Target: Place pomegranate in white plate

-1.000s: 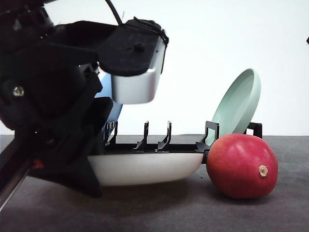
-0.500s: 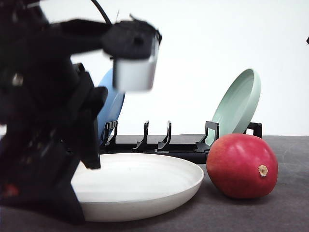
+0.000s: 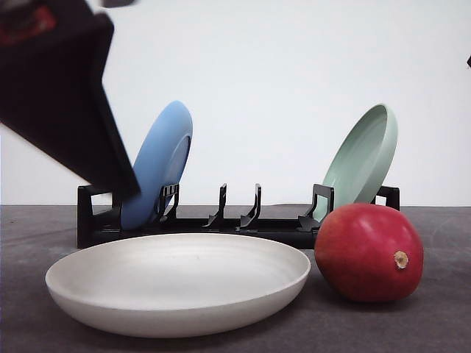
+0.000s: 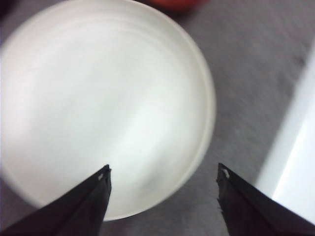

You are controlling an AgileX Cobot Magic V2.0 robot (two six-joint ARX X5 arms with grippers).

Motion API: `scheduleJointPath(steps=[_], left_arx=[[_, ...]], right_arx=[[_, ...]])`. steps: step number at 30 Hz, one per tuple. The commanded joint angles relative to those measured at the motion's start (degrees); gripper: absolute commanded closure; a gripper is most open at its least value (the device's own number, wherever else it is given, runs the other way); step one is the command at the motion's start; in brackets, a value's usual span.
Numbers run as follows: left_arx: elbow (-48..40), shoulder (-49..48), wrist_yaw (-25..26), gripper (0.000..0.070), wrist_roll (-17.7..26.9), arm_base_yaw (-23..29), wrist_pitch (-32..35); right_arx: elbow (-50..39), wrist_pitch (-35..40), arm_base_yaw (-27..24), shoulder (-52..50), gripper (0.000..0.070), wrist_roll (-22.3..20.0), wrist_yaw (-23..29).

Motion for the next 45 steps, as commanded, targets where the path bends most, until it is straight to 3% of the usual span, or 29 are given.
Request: scheduleJointPath(steps=[1,12,18,28,35,38,45], left_arx=[[0.85,-1.05,0.81,0.0291,-4.38,2.45,-0.08],[0.23,-10.74,1.23,0.0292,-5.88,21.98,-0.25],[-0.53,-15.25,1.5,0.0293,-5.53,30.87,-0.26],[-4.41,-18.71,13.07,0.0293,-5.49,43.41,1.94],[-4.48,-18.8,14.46,0.0296,-5.39,45.81,1.62],[-4.48,-18.8,14.46,0.0306,-5.39,45.81,1.62],[-4.48,-18.8,14.46,0.0306,-5.37,45.81,1.62]], right_arx=[[0.74,0.56,0.24,0.21,0.0344,0.2,0.01],[0.74,0.56,0.24,0.2,0.0344,0.23,-0.02],[0.74,0.56,0.24,0.2,0.0344,2.22,-0.04],[0.74,0.52,0.95,0.22,0.0343,8.86,-5.44],[1.44,-0.23,5.76,2.9,0.0343,19.28,-5.53],[2.66,-2.13,9.02,6.84,0.0342,24.07,-2.19],[6.83,-4.61,16.51,19.02,0.0287,27.3,5.48]])
